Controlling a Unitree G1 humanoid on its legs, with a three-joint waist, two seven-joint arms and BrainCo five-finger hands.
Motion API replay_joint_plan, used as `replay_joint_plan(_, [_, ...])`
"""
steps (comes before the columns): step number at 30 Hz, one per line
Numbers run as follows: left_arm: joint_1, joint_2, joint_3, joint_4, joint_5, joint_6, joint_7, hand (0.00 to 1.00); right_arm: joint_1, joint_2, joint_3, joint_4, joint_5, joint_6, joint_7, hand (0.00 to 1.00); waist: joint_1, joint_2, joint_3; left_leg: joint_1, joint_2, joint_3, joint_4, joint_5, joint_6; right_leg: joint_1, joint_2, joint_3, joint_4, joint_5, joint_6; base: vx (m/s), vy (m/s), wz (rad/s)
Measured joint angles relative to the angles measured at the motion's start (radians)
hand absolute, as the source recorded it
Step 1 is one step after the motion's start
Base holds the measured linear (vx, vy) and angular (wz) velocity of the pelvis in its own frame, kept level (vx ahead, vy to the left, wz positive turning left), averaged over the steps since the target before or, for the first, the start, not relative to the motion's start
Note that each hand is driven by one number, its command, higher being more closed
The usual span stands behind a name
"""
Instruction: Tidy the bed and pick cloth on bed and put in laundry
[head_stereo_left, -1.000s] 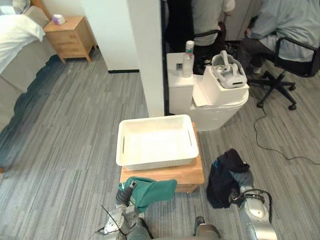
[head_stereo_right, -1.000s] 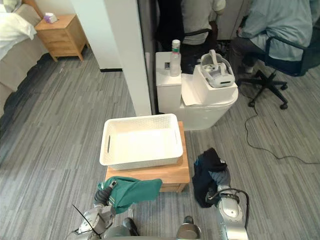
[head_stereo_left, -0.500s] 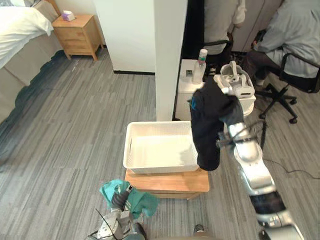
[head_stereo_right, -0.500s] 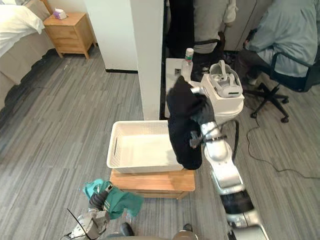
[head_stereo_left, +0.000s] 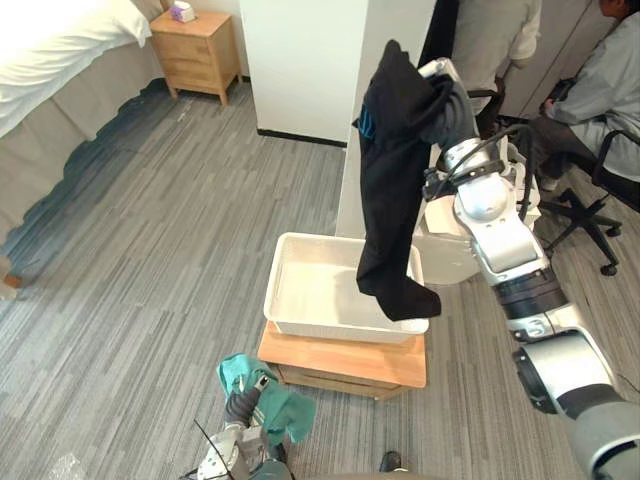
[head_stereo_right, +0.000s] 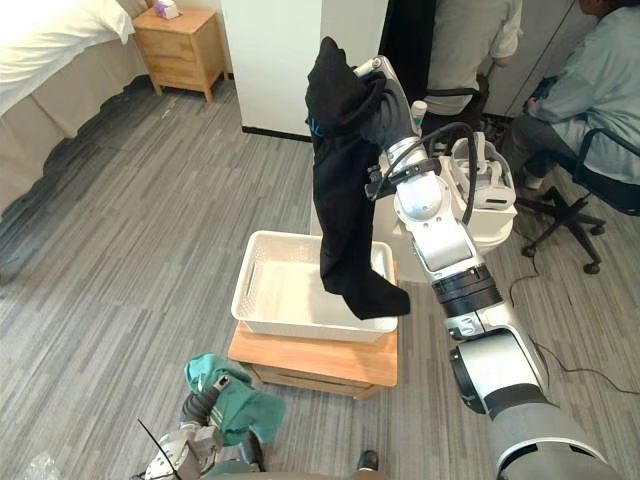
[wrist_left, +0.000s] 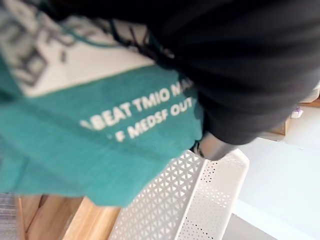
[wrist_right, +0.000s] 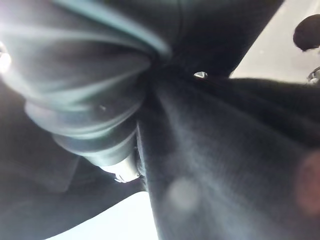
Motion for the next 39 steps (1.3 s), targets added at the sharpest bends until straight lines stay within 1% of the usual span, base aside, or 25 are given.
replay_joint_plan(1, [-0.001, 0.000, 0.000, 0.003, -0.003, 0.000, -0.001, 1.00, 0.005, 0.034, 0.002, 0.008, 0.000, 0.000, 0.000, 1.00, 0.001, 0.008, 0.006, -0.014, 0.005, -0.001, 0.000, 0.008, -0.001, -0.008, 0.003, 0.000, -0.002, -0.002, -0.004, -0.17, -0.038, 0.02])
replay_joint_plan(4, [-0.009, 0.002, 0.004, 0.003, -0.004, 0.000, -0.002, 1.00, 0.011, 0.093, 0.007, 0.057, 0.000, 0.000, 0.000, 1.00, 0.004, 0.021, 0.027, -0.043, 0.023, 0.001, 0.000, 0.019, -0.003, -0.039, 0.016, 0.000, -0.002, 0.005, -0.025, -0.14, -0.024, 0.01])
replay_joint_plan(5, [-0.028, 0.006, 0.004, 0.003, -0.005, 0.000, -0.001, 1.00, 0.011, 0.115, 0.007, 0.093, 0.000, 0.002, 0.000, 1.00, 0.005, 0.022, 0.042, -0.063, 0.031, 0.004, 0.000, 0.023, -0.009, -0.059, 0.023, -0.003, -0.002, 0.006, -0.036, -0.16, -0.036, 0.05])
replay_joint_plan(7, [-0.053, 0.012, 0.004, 0.003, -0.011, -0.001, -0.001, 1.00, 0.012, 0.138, 0.008, 0.148, 0.000, 0.006, -0.001, 1.00, 0.013, 0.023, 0.078, -0.090, 0.042, 0.006, 0.000, 0.027, -0.016, -0.084, 0.032, -0.005, -0.004, 0.011, -0.042, -0.15, -0.036, 0.02])
replay_joint_plan(8, [-0.075, 0.016, 0.003, 0.001, -0.012, -0.001, -0.001, 1.00, 0.013, 0.148, 0.007, 0.177, 0.000, 0.013, 0.000, 1.00, 0.023, 0.023, 0.101, -0.109, 0.047, 0.011, 0.000, 0.030, -0.020, -0.102, 0.036, -0.008, -0.009, 0.019, -0.052, -0.14, -0.025, 0.03])
replay_joint_plan(9, [-0.087, 0.020, 0.003, -0.003, -0.012, -0.003, -0.001, 1.00, 0.014, 0.157, 0.007, 0.197, 0.000, 0.024, -0.001, 1.00, 0.027, 0.026, 0.124, -0.129, 0.048, 0.012, 0.000, 0.030, -0.020, -0.118, 0.037, -0.012, -0.014, 0.029, -0.052, -0.13, -0.019, 0.08])
replay_joint_plan(10, [-0.096, 0.022, 0.003, -0.009, -0.012, -0.004, 0.000, 1.00, 0.013, 0.163, 0.005, 0.206, 0.000, 0.025, -0.001, 1.00, 0.026, 0.028, 0.138, -0.138, 0.048, 0.012, 0.000, 0.030, -0.020, -0.123, 0.037, -0.016, -0.016, 0.033, -0.051, -0.13, -0.007, 0.16])
replay_joint_plan(11, [-0.107, 0.026, 0.003, -0.037, -0.013, -0.007, 0.000, 1.00, 0.013, 0.172, 0.005, 0.237, -0.001, 0.028, -0.002, 1.00, 0.028, 0.030, 0.167, -0.158, 0.048, 0.012, 0.000, 0.038, -0.018, -0.136, 0.036, -0.023, -0.027, 0.047, -0.054, -0.09, 0.000, 0.15])
replay_joint_plan(12, [-0.110, 0.027, 0.003, -0.046, -0.013, -0.010, 0.001, 1.00, 0.013, 0.175, 0.005, 0.252, -0.004, 0.030, -0.003, 1.00, 0.029, 0.031, 0.173, -0.170, 0.048, 0.012, 0.000, 0.043, -0.017, -0.143, 0.036, -0.025, -0.033, 0.054, -0.052, -0.09, 0.003, 0.15])
replay_joint_plan(13, [-0.122, 0.032, 0.003, -0.066, -0.015, -0.013, 0.002, 1.00, 0.011, 0.179, 0.002, 0.279, -0.015, 0.041, -0.009, 1.00, 0.034, 0.034, 0.193, -0.188, 0.047, 0.012, 0.000, 0.057, -0.006, -0.155, 0.036, -0.029, -0.042, 0.065, -0.048, -0.04, 0.004, 0.09])
replay_joint_plan(14, [-0.128, 0.036, 0.003, -0.073, -0.017, -0.014, 0.002, 1.00, 0.010, 0.184, -0.002, 0.296, -0.021, 0.043, -0.016, 1.00, 0.036, 0.034, 0.205, -0.193, 0.046, 0.012, 0.000, 0.061, -0.006, -0.156, 0.035, -0.031, -0.048, 0.069, -0.049, -0.04, 0.009, 0.09])
replay_joint_plan(15, [-0.146, 0.042, 0.001, -0.079, -0.025, -0.017, 0.002, 1.00, 0.009, 0.186, -0.008, 0.334, -0.038, 0.045, -0.027, 1.00, 0.046, 0.039, 0.230, -0.200, 0.045, 0.012, 0.000, 0.080, 0.005, -0.157, 0.034, -0.035, -0.054, 0.078, -0.047, -0.02, 0.009, 0.11])
replay_joint_plan(16, [-0.163, 0.045, 0.002, -0.081, -0.033, -0.026, 0.004, 1.00, 0.005, 0.187, -0.019, 0.375, -0.048, 0.050, -0.040, 0.00, 0.054, 0.039, 0.248, -0.212, 0.041, 0.008, 0.000, 0.087, 0.012, -0.159, 0.032, -0.043, -0.065, 0.086, -0.046, -0.01, 0.008, 0.16])
replay_joint_plan(18, [-0.176, 0.051, 0.002, -0.104, -0.034, -0.040, 0.005, 1.00, -0.022, 0.189, -0.044, 0.429, -0.060, 0.062, -0.044, 0.00, 0.053, 0.042, 0.270, -0.243, 0.037, -0.008, 0.001, 0.096, 0.021, -0.176, 0.030, -0.061, -0.067, 0.098, -0.037, 0.01, 0.000, 0.26])
replay_joint_plan(20, [-0.198, 0.059, 0.001, -0.126, -0.034, -0.046, 0.006, 1.00, -0.076, 0.181, -0.076, 0.502, -0.088, 0.070, -0.059, 0.00, 0.054, 0.047, 0.302, -0.267, 0.032, -0.029, 0.001, 0.107, 0.036, -0.183, 0.029, -0.083, -0.067, 0.101, -0.035, 0.02, 0.006, 0.32])
replay_joint_plan(21, [-0.203, 0.061, -0.002, -0.129, -0.035, -0.049, 0.005, 1.00, -0.089, 0.180, -0.087, 0.521, -0.088, 0.071, -0.065, 0.00, 0.056, 0.047, 0.308, -0.273, 0.031, -0.031, 0.001, 0.109, 0.038, -0.187, 0.029, -0.087, -0.067, 0.102, -0.035, 0.04, 0.009, 0.31])
replay_joint_plan(22, [-0.215, 0.061, -0.004, -0.133, -0.035, -0.052, 0.005, 1.00, -0.117, 0.166, -0.097, 0.561, -0.088, 0.072, -0.074, 0.00, 0.057, 0.050, 0.319, -0.285, 0.026, -0.042, 0.002, 0.121, 0.054, -0.189, 0.029, -0.098, -0.069, 0.102, -0.034, 0.04, 0.005, 0.23])
replay_joint_plan(24, [-0.230, 0.061, -0.008, -0.144, -0.035, -0.052, 0.005, 1.00, -0.124, 0.140, -0.108, 0.581, -0.088, 0.073, -0.085, 0.00, 0.060, 0.055, 0.322, -0.298, 0.023, -0.057, 0.006, 0.121, 0.054, -0.189, 0.030, -0.113, -0.069, 0.102, -0.034, 0.05, 0.014, 0.28])
replay_joint_plan(26, [-0.246, 0.060, -0.008, -0.150, -0.039, -0.055, 0.005, 1.00, -0.124, 0.124, -0.117, 0.585, -0.091, 0.079, -0.093, 0.00, 0.073, 0.057, 0.329, -0.299, 0.023, -0.061, 0.006, 0.121, 0.054, -0.188, 0.031, -0.112, -0.068, 0.102, -0.034, 0.04, 0.017, 0.10])
replay_joint_plan(30, [-0.259, 0.056, -0.009, -0.161, -0.041, -0.056, 0.015, 1.00, -0.111, 0.125, -0.116, 0.585, -0.159, 0.081, -0.116, 0.00, 0.076, 0.060, 0.335, -0.297, 0.028, -0.056, 0.001, 0.120, 0.053, -0.188, 0.032, -0.107, -0.068, 0.102, -0.034, 0.00, 0.006, -0.02])
replay_joint_plan(34, [-0.274, 0.044, -0.012, -0.162, -0.041, -0.056, 0.032, 1.00, 0.008, 0.137, -0.116, 0.512, -0.208, 0.083, -0.129, 0.00, 0.068, 0.060, 0.334, -0.288, 0.030, -0.049, 0.000, 0.111, 0.044, -0.188, 0.036, -0.099, -0.059, 0.093, -0.034, -0.03, 0.012, -0.07])
replay_joint_plan(35, [-0.268, 0.038, -0.010, -0.162, -0.041, -0.056, 0.042, 1.00, 0.080, 0.156, -0.116, 0.459, -0.225, 0.084, -0.129, 0.00, 0.062, 0.057, 0.334, -0.277, 0.031, -0.039, 0.000, 0.111, 0.045, -0.186, 0.035, -0.086, -0.056, 0.086, -0.039, -0.03, 0.011, -0.19])
replay_joint_plan(37, [-0.266, 0.038, -0.009, -0.161, -0.040, -0.056, 0.049, 1.00, 0.158, 0.174, -0.115, 0.391, -0.244, 0.086, -0.128, 0.00, 0.052, 0.052, 0.333, -0.269, 0.032, -0.028, 0.000, 0.110, 0.045, -0.186, 0.033, -0.076, -0.055, 0.080, -0.040, -0.03, 0.005, -0.19])
replay_joint_plan(38, [-0.266, 0.037, -0.006, -0.162, -0.040, -0.056, 0.049, 1.00, 0.210, 0.181, -0.115, 0.342, -0.245, 0.086, -0.128, 0.00, 0.050, 0.048, 0.333, -0.265, 0.032, -0.023, 0.000, 0.110, 0.045, -0.186, 0.033, -0.073, -0.055, 0.075, -0.033, -0.03, -0.007, -0.15])
replay_joint_plan(39, [-0.265, 0.038, -0.002, -0.162, -0.040, -0.056, 0.050, 1.00, 0.273, 0.187, -0.115, 0.289, -0.251, 0.086, -0.128, 0.00, 0.040, 0.039, 0.330, -0.261, 0.033, -0.018, 0.000, 0.110, 0.045, -0.185, 0.032, -0.070, -0.055, 0.074, -0.032, -0.02, -0.015, -0.13])
